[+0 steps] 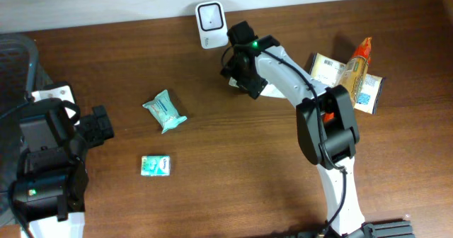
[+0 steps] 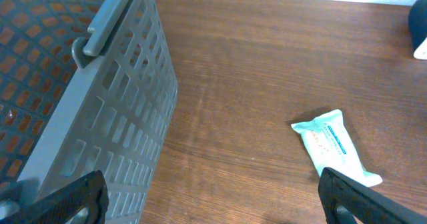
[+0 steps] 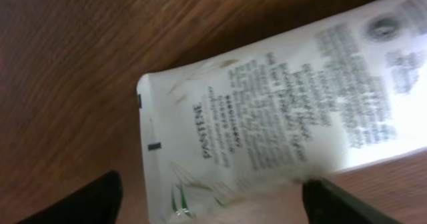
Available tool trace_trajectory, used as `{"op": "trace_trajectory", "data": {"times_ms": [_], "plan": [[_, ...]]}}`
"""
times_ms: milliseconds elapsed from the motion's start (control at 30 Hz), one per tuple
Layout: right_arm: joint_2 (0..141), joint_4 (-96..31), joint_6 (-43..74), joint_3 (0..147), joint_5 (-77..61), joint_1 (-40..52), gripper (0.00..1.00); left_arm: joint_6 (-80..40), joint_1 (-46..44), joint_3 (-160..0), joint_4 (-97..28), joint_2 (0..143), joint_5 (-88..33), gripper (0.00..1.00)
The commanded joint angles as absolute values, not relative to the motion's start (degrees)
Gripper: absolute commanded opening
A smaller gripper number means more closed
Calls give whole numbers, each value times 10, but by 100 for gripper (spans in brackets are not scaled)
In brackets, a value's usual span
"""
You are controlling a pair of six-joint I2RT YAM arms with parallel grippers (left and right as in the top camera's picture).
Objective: Scan the item barcode
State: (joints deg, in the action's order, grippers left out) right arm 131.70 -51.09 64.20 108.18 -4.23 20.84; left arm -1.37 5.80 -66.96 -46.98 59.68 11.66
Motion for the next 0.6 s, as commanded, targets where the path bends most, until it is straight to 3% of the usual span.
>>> {"op": "trace_trajectory", "data": {"times_ms": [0,100,167,233,267,367,467,567], "plan": [[1323,-479,685,1049,-19,214,88,-20,61,-677,-475,593,123,99],[1334,-475,678,1036,6,214,89,-19,61,-677,-475,593,123,99],[1335,-475,620,1032,6,214,74,-19,61,-677,-475,593,123,99],[1335,-475,522,1032,-21,215,51,-19,61,-677,-475,593,123,99],[1335,-475,447,1032,-64,215,48,-19,61,-677,-475,593,123,99],[1335,-513,272,1032,-222,215,52,-19,61,-677,-475,593,123,99],[1334,-602,187,1032,-229,215,49,-19,61,-677,-475,593,123,99],[1283,-618,201,1032,-159,206,42,-19,61,-677,-475,593,123,99]]}}
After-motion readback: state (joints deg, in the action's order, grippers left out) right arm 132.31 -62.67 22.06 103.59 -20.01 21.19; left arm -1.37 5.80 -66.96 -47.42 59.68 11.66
